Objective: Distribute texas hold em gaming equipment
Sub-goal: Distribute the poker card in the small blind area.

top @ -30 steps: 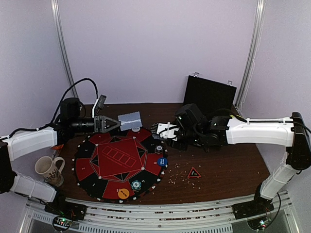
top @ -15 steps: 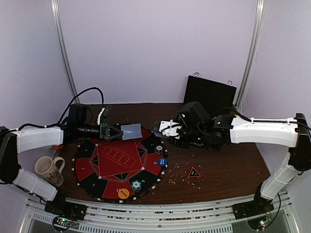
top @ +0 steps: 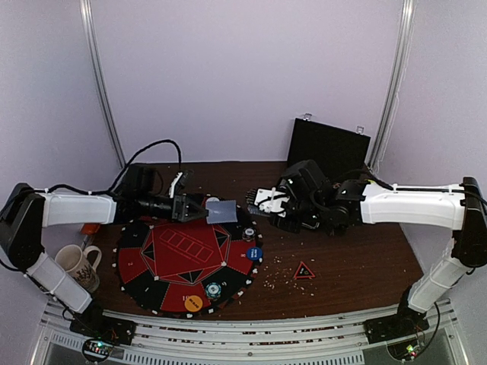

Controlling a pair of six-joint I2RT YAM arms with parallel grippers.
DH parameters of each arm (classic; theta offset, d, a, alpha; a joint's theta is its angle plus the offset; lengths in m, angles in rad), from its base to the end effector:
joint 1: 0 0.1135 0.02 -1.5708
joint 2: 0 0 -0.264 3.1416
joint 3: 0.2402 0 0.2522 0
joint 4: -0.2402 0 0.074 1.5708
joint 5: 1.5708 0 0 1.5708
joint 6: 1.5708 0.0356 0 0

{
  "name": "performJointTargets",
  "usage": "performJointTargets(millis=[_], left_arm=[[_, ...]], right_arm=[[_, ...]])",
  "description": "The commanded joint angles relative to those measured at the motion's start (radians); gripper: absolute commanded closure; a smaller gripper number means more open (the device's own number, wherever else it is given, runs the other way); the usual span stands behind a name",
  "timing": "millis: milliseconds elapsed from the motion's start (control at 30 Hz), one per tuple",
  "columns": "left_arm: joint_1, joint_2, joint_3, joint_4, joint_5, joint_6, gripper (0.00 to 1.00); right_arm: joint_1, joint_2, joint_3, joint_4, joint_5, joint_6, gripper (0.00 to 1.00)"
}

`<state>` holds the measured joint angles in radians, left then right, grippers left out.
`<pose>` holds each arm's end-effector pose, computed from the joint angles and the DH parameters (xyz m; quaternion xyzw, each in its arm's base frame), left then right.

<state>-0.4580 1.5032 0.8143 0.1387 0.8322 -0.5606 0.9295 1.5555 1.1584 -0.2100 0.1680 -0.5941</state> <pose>0.2690 -0.1620 0.2163 0.1562 0.8072 -0.5258 0.2181 0.2169 0.2806 0.2758 -0.5813 0.6658 0.0038 0.4677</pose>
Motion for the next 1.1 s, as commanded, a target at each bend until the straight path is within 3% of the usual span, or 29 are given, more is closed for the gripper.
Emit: performJointTargets(millis=[0,167,633,1067], left_arm=[[-0.07,0.045,0.043,0.095,-0.043,-0.038,1.0],[-0.152,0.122,0.084,0.152,-0.106,-0.088,1.0],[-0.387,0.507,0.403,0.206,-0.276,-0.276,1.0],[-0.426,0.617,0.496,0.09,-0.415,-0.295,1.0]], right_arm=[[-0.014,-0.05,-0.005,-0.024,0.019,0.035,0.52],[-0.032,-0.09,-0.041,-0.054,0.027,0.059,0.51],[-0.068,-0.26,-0.172,-0.102,0.073,0.158,0.51],[-0.069,-0.304,-0.21,-0.084,0.066,0.148,0.51]])
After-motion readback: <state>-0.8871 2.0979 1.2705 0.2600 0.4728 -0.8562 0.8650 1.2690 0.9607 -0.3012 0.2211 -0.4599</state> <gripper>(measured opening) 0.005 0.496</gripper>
